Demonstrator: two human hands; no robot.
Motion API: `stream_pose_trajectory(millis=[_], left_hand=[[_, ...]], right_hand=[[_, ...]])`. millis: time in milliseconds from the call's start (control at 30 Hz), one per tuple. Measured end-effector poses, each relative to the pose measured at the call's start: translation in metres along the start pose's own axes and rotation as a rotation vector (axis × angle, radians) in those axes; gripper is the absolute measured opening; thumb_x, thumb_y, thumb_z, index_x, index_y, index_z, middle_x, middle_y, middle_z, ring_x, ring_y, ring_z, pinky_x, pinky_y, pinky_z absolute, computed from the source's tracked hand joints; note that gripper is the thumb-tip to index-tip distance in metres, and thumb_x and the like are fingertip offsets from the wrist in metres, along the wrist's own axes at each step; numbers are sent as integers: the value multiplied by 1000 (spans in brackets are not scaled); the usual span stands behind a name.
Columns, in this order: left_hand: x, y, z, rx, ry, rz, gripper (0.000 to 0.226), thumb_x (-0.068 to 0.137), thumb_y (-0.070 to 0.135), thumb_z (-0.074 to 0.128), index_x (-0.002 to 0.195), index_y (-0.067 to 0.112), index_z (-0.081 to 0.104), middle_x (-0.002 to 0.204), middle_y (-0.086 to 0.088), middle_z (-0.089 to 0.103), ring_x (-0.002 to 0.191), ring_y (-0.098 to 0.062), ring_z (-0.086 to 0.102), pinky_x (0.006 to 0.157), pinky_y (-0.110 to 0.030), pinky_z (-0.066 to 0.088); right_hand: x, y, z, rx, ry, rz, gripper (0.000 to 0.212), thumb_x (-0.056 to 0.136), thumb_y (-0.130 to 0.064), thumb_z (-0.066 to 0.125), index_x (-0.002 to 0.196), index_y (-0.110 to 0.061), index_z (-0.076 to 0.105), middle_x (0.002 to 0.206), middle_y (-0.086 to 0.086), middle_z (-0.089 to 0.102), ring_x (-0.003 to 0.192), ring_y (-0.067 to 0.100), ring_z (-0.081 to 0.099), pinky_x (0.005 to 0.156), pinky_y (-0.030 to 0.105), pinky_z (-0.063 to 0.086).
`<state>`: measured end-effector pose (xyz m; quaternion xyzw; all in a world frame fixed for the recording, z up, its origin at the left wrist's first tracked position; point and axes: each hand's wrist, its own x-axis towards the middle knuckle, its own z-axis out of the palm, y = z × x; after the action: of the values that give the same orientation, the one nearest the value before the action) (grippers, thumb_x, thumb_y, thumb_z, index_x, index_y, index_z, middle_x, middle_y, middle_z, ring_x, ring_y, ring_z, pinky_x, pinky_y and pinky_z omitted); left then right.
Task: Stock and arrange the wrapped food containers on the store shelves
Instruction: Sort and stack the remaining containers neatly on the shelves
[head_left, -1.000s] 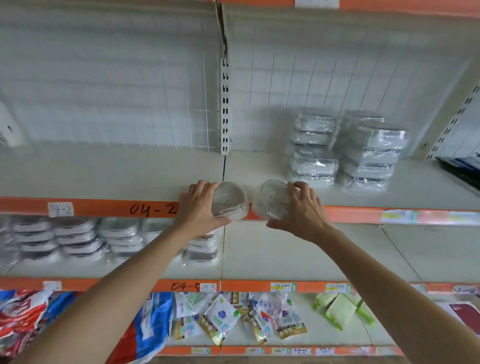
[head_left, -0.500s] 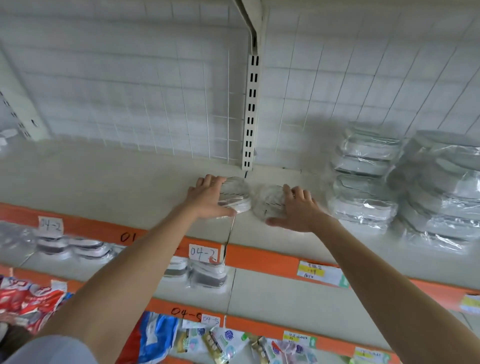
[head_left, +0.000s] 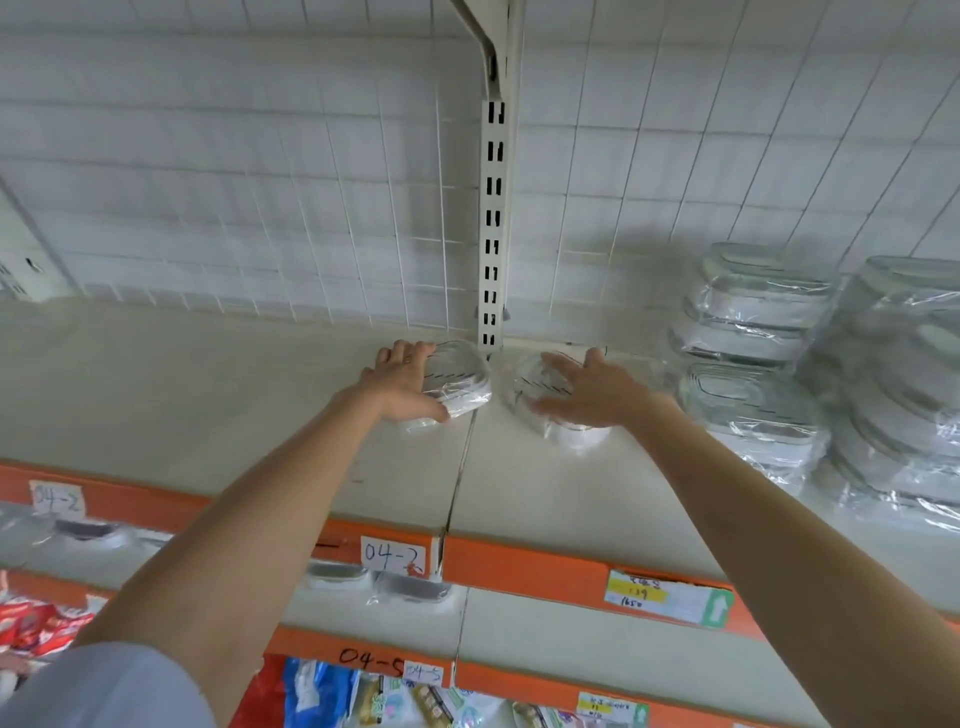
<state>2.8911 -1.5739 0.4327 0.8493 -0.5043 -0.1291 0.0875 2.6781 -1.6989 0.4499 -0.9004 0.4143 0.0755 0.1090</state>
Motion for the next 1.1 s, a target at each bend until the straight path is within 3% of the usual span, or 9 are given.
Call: stream_pose_trajectory(millis=[167, 333, 433, 500, 567, 633, 800, 933, 1100], left_hand=[[10, -8, -5, -3, -39, 40, 101, 72, 42, 76, 147, 23, 11, 145, -8, 18, 137, -29, 15, 110, -44, 27], [12, -12, -4, 5, -42, 55, 101, 71, 45, 76, 147, 22, 12, 143, -8, 20, 136, -31, 18, 107, -43, 29], [12, -14, -4, 3, -43, 62, 103, 70, 46, 76, 147, 23, 12, 143, -7, 20, 136, -30, 18, 106, -43, 29], [13, -17, -4, -10, -45, 73, 104, 70, 46, 77, 148, 23, 12, 144, -7, 19, 137, -30, 17, 107, -42, 28], [13, -19, -5, -36, -43, 88, 104, 70, 44, 78, 148, 23, 12, 144, -6, 19, 137, -29, 17, 107, -42, 27], [13, -20, -6, -46, -47, 103, 103, 70, 43, 78, 147, 24, 13, 143, -6, 20, 136, -29, 17, 106, -41, 27], [8, -20, -5, -34, -22, 107, 104, 69, 44, 78, 147, 23, 13, 143, -6, 21, 135, -28, 19, 106, -41, 27], [6, -21, -5, -5, -24, 132, 104, 71, 45, 76, 148, 22, 11, 144, -7, 21, 135, -29, 19, 107, -41, 26], [6, -13, -9, 22, -14, 169, 98, 71, 41, 78, 146, 19, 18, 138, -10, 26, 132, -31, 22, 104, -42, 31]], right_hand=[[-14, -24, -9, -155, 108, 225, 65, 95, -59, 28, 122, -7, 55, 120, 12, 58, 113, 28, 55, 80, 32, 44], [-23, -40, -36, -127, -96, 203, 25, 91, -6, 35, 75, -6, 55, 39, 2, 58, 44, 17, 61, 55, 23, 47], [-26, -36, -48, -277, 49, 103, 16, 87, -9, 40, 87, -7, 57, 88, 9, 70, 72, 18, 66, 72, 26, 46], [-26, -26, -42, -352, 39, -72, 46, 86, -9, 47, 132, -14, 43, 137, 10, 42, 123, 26, 46, 94, 39, 43], [-26, -21, -29, -326, -146, -193, 84, 82, -9, 56, 149, -31, 10, 157, 0, 5, 143, 25, 10, 110, 51, 28], [-27, -20, -15, -310, -217, -196, 101, 77, -16, 68, 148, -38, 0, 157, -5, -4, 144, 23, 3, 110, 53, 26], [-35, -33, -5, -334, -85, -134, 106, 61, -70, 69, 144, -21, 24, 139, 9, 27, 131, 28, 23, 104, 46, 31], [-57, -33, -12, -245, -28, -145, 96, 62, -65, 73, 131, -9, 38, 129, 7, 37, 118, 23, 35, 99, 42, 36], [-93, 6, -62, -140, 158, -100, 97, 64, -61, 74, 139, -15, 33, 131, 2, 34, 126, 19, 30, 103, 43, 32]])
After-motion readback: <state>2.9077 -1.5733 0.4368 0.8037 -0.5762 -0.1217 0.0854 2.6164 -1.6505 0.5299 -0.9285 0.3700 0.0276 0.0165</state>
